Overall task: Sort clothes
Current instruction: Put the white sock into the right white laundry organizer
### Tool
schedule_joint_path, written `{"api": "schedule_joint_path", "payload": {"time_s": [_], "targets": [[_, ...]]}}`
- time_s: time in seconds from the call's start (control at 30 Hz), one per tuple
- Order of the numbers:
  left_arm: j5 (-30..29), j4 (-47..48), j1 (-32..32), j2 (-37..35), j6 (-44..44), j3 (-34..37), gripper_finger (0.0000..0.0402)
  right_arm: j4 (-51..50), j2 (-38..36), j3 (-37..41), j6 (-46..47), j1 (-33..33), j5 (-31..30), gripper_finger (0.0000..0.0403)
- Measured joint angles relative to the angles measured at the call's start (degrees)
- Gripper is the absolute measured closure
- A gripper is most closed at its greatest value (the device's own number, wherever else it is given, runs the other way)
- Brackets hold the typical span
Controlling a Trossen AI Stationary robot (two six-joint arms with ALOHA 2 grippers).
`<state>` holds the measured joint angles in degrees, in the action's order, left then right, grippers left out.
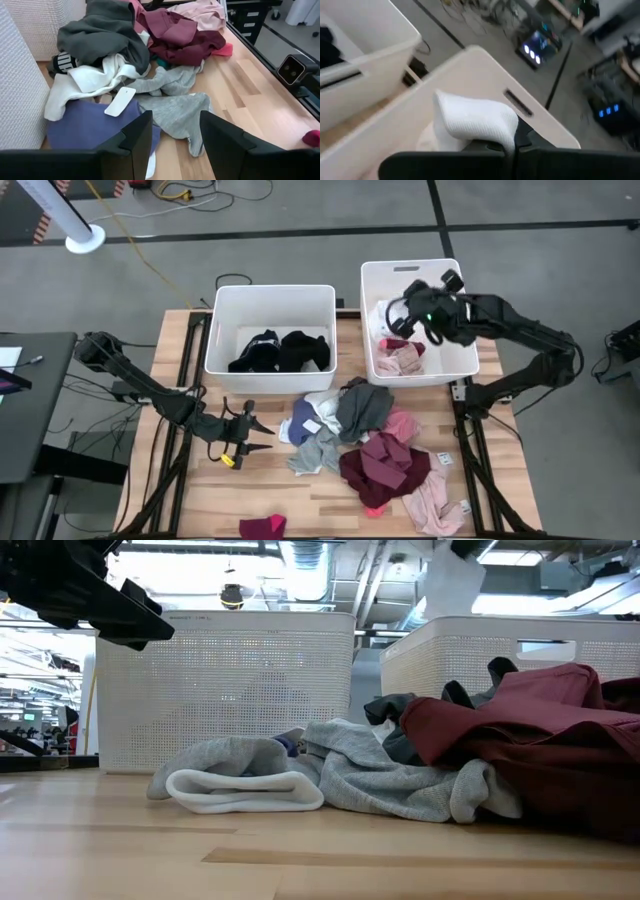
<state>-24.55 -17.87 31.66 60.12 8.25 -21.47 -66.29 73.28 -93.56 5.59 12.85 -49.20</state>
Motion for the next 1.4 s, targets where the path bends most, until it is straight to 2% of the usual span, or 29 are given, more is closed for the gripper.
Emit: {"api": "schedule_joint_path", "payload": {"time_s": [0.4, 0.7, 1.07, 1.4], "targets": [[0.0, 0.0, 0.0, 0.0, -0.2, 0.0, 0.0242, -1.1, 0.2, 4.6, -0.1, 16.6, 8.9, 0.0398], [0.0, 0.0, 0.0, 0.0, -0.3, 0.0, 0.0242, 3.2, 0.2, 13.1, -1.0, 26.5, 15.1, 0.0394], [0.0, 0.0, 0.0, 0.0, -0.3, 0.0, 0.0242, 15.7, 0.2, 23.8, -2.4, 34.1, 22.3, 0.0393], [0.0, 0.0, 0.0, 0.0, -0.5, 0.0, 0.0242, 19.6, 0.2, 28.6, -3.3, 37.2, 25.2, 0.0392]]}}
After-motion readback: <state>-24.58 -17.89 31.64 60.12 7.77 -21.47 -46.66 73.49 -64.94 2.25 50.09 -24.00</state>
